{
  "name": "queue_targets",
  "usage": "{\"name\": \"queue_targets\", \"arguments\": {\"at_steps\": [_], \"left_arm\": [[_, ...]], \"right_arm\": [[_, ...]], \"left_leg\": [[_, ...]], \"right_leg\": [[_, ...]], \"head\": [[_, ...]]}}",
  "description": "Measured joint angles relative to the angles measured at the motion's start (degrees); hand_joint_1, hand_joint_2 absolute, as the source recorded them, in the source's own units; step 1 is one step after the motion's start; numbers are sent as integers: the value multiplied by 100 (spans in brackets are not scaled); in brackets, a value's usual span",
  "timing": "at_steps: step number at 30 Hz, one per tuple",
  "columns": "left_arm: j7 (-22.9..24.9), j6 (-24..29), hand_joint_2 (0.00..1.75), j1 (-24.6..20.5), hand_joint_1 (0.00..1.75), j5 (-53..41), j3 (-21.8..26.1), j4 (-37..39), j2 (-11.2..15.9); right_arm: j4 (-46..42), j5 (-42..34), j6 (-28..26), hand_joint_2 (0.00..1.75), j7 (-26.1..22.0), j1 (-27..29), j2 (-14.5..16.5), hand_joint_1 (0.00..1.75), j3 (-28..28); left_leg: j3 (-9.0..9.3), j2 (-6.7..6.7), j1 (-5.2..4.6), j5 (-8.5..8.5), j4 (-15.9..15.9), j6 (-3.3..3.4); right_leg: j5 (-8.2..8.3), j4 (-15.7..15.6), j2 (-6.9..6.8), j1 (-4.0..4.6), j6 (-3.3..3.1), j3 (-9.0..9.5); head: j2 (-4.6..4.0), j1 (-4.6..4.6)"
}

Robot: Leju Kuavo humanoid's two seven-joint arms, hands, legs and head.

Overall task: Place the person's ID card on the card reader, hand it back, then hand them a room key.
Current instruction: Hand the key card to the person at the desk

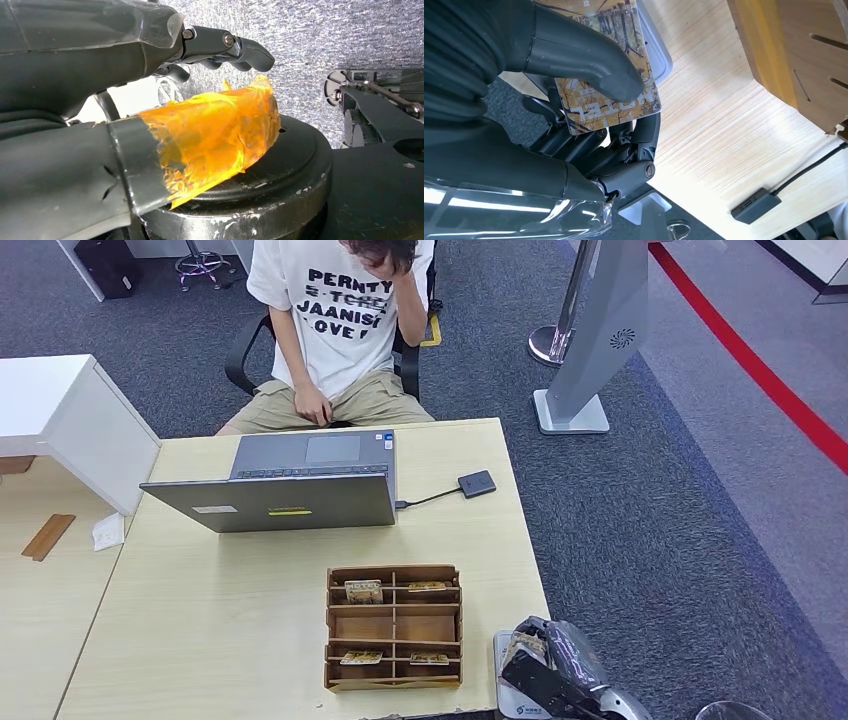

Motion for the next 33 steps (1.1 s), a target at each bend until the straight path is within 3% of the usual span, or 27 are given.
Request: {"name": "queue_targets", "arguments": {"at_steps": [33], "left_arm": [[39,9,0,0,0,0,0,0,0]], "right_arm": [[56,51,-1,175,0,1,15,175,-46]], "left_leg": [[0,0,0,0,0,0]], "right_leg": [[0,0,0,0,0,0]], "head": [[0,0]]}}
